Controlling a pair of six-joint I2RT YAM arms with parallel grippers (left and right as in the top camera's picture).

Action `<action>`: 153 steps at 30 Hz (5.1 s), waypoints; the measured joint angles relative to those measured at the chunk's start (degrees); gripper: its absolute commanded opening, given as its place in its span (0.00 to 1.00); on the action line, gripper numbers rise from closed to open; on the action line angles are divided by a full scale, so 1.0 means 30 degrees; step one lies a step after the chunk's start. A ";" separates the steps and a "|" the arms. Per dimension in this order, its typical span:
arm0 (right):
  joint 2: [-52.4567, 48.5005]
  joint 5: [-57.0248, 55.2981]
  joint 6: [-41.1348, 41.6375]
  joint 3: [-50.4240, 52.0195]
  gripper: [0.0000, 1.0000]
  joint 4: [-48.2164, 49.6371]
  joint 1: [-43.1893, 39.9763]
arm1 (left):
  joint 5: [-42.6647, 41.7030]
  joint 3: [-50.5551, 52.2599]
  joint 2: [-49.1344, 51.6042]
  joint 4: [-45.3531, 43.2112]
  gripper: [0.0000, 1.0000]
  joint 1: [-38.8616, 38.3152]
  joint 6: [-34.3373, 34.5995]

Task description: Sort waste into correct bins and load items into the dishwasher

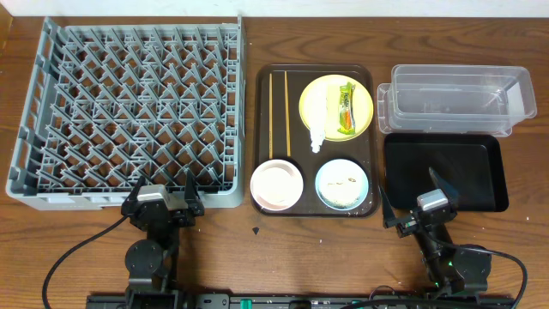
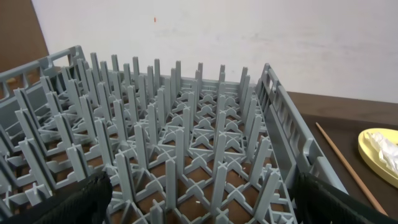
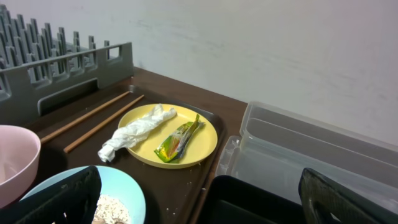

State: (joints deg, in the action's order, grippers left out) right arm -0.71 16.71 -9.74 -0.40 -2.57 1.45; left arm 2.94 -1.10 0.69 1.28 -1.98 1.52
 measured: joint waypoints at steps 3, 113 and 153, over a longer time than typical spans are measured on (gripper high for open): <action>0.0000 0.0000 0.0000 0.0000 0.99 0.0007 0.0000 | 0.0000 0.0000 0.0000 0.0000 0.94 0.0000 0.0000; 0.0000 0.0000 0.0000 0.0000 0.99 0.0000 0.0000 | 0.0000 0.0000 0.0000 0.0000 0.94 0.0000 0.0000; -0.3555 0.3949 0.4714 -0.3169 0.99 0.2011 0.0000 | -0.4415 -0.6841 0.5122 0.3832 0.94 0.0000 0.3504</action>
State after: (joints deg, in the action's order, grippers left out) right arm -11.38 28.56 4.40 -9.91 3.46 1.45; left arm -10.31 -21.63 16.05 12.78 -1.98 12.03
